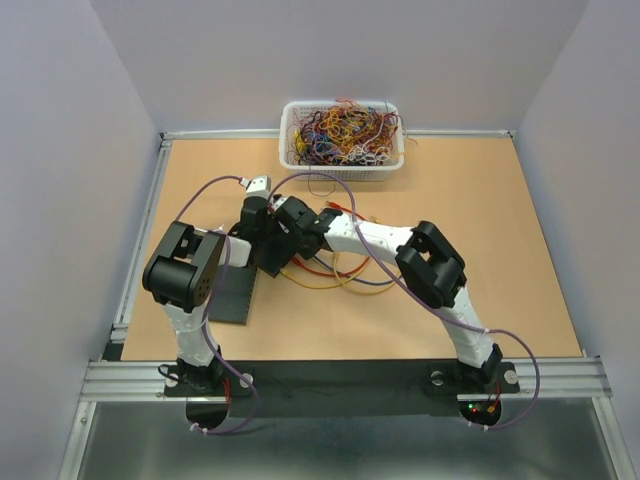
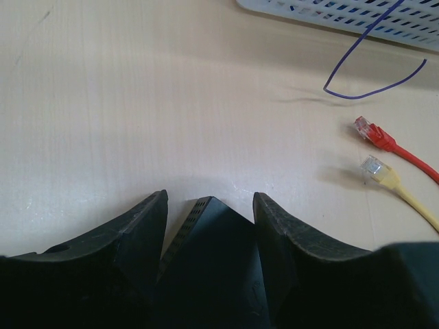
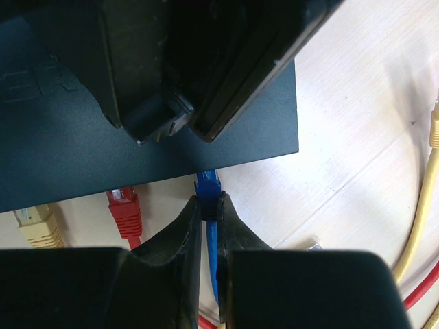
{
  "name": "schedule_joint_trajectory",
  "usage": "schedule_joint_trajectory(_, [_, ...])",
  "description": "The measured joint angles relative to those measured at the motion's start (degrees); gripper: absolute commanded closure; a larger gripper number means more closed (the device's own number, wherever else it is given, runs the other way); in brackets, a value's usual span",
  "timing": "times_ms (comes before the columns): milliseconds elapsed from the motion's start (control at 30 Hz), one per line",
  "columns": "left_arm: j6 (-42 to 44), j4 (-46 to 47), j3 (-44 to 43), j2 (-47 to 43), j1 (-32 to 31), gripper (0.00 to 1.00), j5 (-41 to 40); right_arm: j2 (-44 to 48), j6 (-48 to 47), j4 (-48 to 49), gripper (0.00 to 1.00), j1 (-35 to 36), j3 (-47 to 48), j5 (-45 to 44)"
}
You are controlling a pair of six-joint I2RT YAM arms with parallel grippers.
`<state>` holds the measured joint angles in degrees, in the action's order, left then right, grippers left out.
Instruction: Insert the plug into the switch port
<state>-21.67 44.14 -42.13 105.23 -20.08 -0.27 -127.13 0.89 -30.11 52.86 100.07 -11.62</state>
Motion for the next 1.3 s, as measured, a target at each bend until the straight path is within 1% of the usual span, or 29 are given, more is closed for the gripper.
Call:
schedule_joint_trajectory(167, [0.17,0.02,-0.02,0.02,0.0,0.38,-0.02,0.04,0.33,0.42,1.0,0.11,-0.37,-0.37])
schedule_joint_trajectory(267, [0.46,0.02,-0.02,0.02,0.0,0.38,0.02,1.6,0.96,3.63,0.99,0.11,-3.48,-0.57])
schedule_joint_trajectory(367, [0.46,0.02,-0.02,0.02,0.0,0.38,0.04,2.99,1.79,7.08,0.9,0.13,-6.6,-0.87])
schedule_joint_trajectory(400, [0.46,0.02,-0.02,0.02,0.0,0.38,0.04,3.37,2.05,7.98,0.82,0.13,-7.41,-1.01])
schedule_joint_trajectory(500, [0.44,0.07,-0.02,0.04,0.0,0.38,0.07,4.04,2.6,9.9,0.75,0.15,-8.98,-1.33])
schedule_joint_trajectory(633, [0.0,0.07,-0.02,0.09,-0.26,0.38,2.14,4.39,3.06,13.46,0.72,0.15,-10.4,-2.1])
schedule_joint_trajectory(733, [-0.17,0.17,0.0,0.09,-0.31,0.38,3.21,5.14,3.19,14.82,0.68,0.15,-12.04,-2.56])
schedule_joint_trajectory(767, [-0.37,0.26,0.07,0.09,-0.33,0.38,3.8,5.7,3.26,15.52,0.66,0.13,-13.07,-2.6])
schedule_joint_trajectory(800, [-0.48,0.37,0.11,0.09,-0.37,0.38,4.11,6.29,3.32,16.04,0.61,0.13,-13.97,-2.73])
schedule_joint_trajectory(900, [-1.16,0.74,0.37,0.09,-0.5,0.38,5.68,8.22,3.48,17.55,0.55,0.15,-16.59,-2.95])
schedule_joint_trajectory(1067, [-2.45,0.79,0.44,0.09,-0.63,0.38,7.56,11.63,3.48,19.32,0.5,0.15,-19.85,-2.99])
schedule_joint_trajectory(1167, [-4.22,0.74,0.68,0.11,-1.57,0.38,10.14,14.38,3.67,24.22,0.46,0.15,-20.74,-3.04])
schedule_joint_trajectory(1300, [-5.68,0.76,0.9,0.13,-3.54,0.38,13.22,18.78,4.11,27.98,0.45,0.15,-21.51,-3.02])
